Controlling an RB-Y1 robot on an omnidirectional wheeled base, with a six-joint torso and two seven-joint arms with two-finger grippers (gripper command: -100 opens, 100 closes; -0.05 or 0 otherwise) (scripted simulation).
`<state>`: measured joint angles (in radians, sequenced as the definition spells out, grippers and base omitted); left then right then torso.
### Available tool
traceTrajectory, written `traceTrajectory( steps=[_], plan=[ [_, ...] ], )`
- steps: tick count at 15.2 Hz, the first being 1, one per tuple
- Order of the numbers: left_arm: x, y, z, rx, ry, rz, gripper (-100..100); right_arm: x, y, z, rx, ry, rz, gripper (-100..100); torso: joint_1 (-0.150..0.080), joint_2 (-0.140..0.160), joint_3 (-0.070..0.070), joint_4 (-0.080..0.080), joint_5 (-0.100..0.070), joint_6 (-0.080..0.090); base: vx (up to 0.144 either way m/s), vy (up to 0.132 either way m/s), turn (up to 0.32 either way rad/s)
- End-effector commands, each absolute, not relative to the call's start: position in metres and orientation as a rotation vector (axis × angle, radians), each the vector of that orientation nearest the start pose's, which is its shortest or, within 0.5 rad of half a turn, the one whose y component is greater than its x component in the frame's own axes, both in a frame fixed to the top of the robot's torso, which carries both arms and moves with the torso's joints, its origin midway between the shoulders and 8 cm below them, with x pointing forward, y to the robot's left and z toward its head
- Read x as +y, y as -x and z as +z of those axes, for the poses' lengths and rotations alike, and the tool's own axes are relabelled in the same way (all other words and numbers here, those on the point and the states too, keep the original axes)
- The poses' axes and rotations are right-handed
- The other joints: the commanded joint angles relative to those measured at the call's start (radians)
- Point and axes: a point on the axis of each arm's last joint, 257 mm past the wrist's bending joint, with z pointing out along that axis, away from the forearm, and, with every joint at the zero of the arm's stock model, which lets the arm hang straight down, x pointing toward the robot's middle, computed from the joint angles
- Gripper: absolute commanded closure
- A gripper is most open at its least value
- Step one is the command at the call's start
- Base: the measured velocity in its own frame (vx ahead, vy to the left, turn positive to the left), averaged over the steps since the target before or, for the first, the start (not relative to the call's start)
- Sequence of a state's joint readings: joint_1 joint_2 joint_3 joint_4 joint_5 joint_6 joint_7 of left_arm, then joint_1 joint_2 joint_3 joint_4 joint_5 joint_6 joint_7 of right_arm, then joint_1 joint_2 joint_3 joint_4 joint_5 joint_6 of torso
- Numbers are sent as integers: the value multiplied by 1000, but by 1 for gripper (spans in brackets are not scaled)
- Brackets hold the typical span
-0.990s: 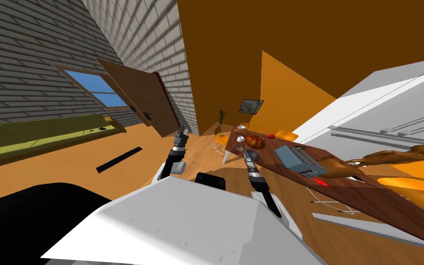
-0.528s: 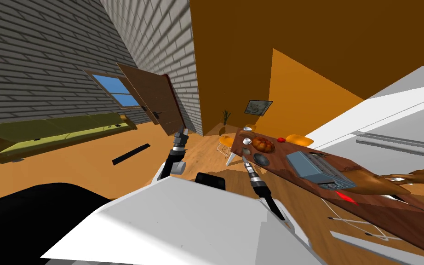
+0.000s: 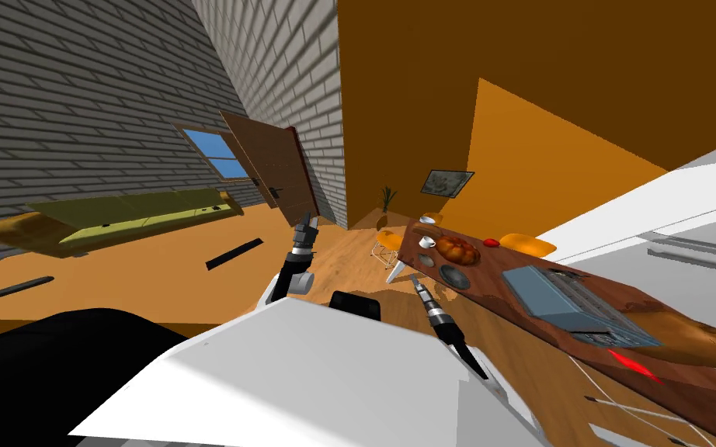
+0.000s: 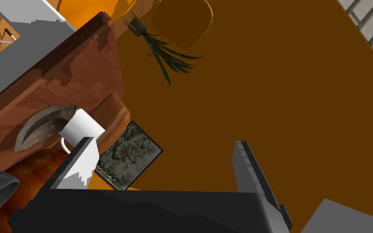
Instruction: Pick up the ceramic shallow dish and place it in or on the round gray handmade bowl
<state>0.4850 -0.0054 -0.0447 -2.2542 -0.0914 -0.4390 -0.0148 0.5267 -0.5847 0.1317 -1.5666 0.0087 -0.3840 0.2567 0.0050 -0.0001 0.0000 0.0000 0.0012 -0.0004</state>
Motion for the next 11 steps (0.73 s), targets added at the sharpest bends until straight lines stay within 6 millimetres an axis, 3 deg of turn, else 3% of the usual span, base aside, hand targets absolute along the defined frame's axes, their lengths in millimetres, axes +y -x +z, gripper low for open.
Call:
traceTrajectory(
  steps=[1, 3, 11],
  plan=[
    [256, -363, 5, 717, 661, -1263, 0, -375, -328, -376, 1819, -628, 617, -100, 0, 0, 0, 0, 0, 0, 33, 84, 171],
    [256, -363, 5, 717, 661, -1263, 0, -396, -312, -402, 1897, -633, 542, -100, 2, -1, -1, 0, 0, -1, 56, 114, 236],
    [256, -363, 5, 717, 661, -1263, 0, -442, -275, -445, 2040, -637, 387, -100, -1, -1, -1, 0, 0, 1, 39, 62, 100]
  ],
)
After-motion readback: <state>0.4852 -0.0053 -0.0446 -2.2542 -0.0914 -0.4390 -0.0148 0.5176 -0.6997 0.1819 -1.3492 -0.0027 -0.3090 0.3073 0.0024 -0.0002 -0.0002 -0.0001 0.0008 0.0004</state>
